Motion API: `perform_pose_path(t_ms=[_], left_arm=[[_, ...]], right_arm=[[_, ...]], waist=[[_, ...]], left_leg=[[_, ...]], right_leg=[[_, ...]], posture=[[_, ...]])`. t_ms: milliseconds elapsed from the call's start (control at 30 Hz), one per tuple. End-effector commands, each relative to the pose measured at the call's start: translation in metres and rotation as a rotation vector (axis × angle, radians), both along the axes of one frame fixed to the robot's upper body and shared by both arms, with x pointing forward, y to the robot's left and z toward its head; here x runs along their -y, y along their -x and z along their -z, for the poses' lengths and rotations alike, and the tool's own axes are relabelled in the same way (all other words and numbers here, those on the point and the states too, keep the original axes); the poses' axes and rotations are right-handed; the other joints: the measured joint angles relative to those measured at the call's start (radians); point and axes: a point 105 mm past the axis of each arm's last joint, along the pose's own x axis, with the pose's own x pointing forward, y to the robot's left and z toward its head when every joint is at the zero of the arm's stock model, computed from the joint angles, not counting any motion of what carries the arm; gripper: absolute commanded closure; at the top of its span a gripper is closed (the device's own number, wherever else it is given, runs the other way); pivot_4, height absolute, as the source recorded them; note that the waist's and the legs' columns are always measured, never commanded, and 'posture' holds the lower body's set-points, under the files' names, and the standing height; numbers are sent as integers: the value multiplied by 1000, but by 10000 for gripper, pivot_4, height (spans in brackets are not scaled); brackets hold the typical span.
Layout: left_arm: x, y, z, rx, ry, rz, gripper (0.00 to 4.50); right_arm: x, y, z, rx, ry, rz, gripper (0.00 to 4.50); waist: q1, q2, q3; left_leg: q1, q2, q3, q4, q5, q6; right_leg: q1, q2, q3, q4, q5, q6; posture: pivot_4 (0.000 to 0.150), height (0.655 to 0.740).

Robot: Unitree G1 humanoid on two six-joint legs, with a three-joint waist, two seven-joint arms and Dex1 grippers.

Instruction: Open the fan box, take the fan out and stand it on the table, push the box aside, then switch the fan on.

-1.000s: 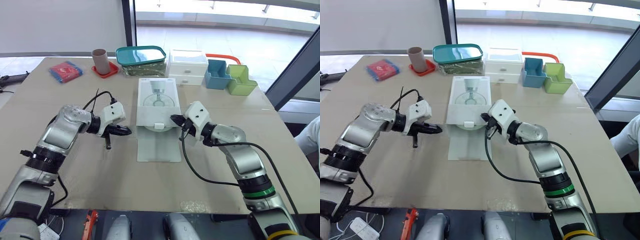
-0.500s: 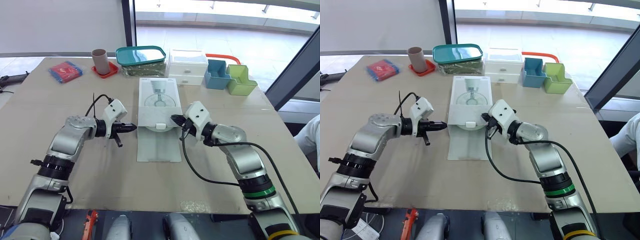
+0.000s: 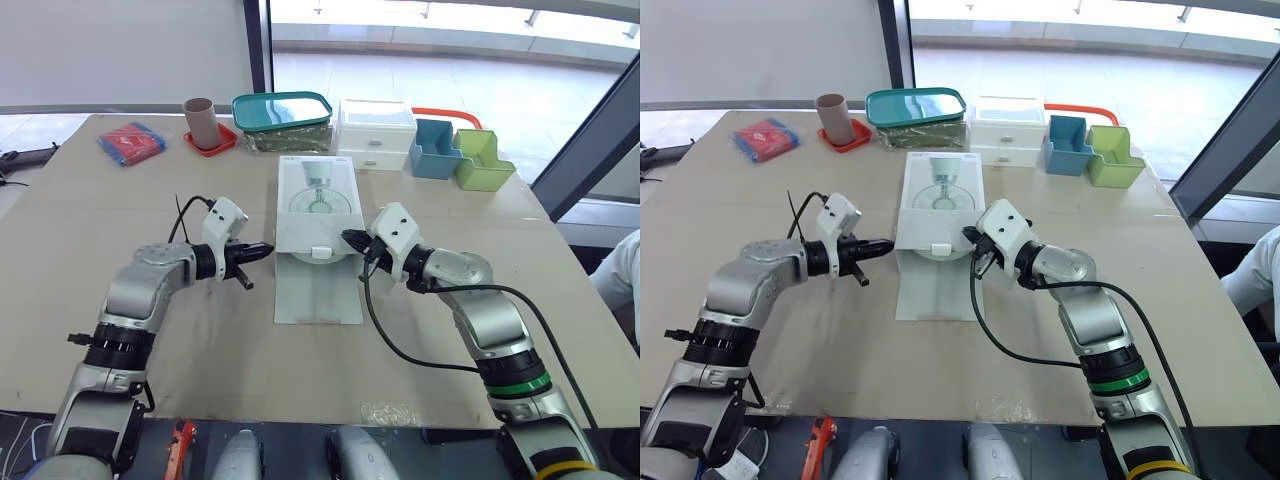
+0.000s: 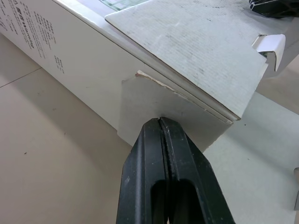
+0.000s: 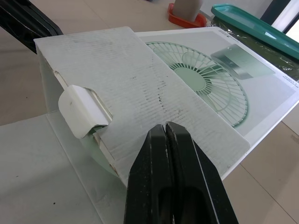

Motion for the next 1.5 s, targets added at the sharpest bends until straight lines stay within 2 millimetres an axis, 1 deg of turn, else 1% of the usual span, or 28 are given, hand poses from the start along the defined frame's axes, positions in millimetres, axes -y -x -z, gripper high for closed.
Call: perform_pose_path(t_ms=[33,533,933,1067,1333,1500], left_arm=[[4,3,-11,46,17,22,45000],[4,-2,-12,61,11,16,45000],[3,-2,-13,72,6,16,45000],[0,2,-16,83,19,22,45000],[-6,11,-13,63,13,44,45000],[-8,16,-15,47,28,68,45000]], right_arm=[[-3,4,6,-16,14,-19,44655],[-3,4,5,-15,15,-20,44655],[-2,4,6,-18,17,-17,44655],[-1,3,5,-16,15,-12,44655],[0,2,5,-13,13,-8,44655],[0,2,5,-13,12,-8,44655]], waist=[[0,0,0],[0,0,0],[0,0,0],[0,0,0],[0,0,0],[0,0,0]], left_leg=[[0,0,0,0,0,0],[0,0,0,0,0,0],[0,0,0,0,0,0],[0,0,0,0,0,0],[0,0,0,0,0,0],[0,0,0,0,0,0]], right_leg=[[0,0,0,0,0,0],[0,0,0,0,0,0],[0,0,0,0,0,0],[0,0,0,0,0,0],[0,0,0,0,0,0],[0,0,0,0,0,0]], posture=[[1500,7400],[1500,7400],[1500,7400],[1500,7400],[1500,7400],[1500,7400]])
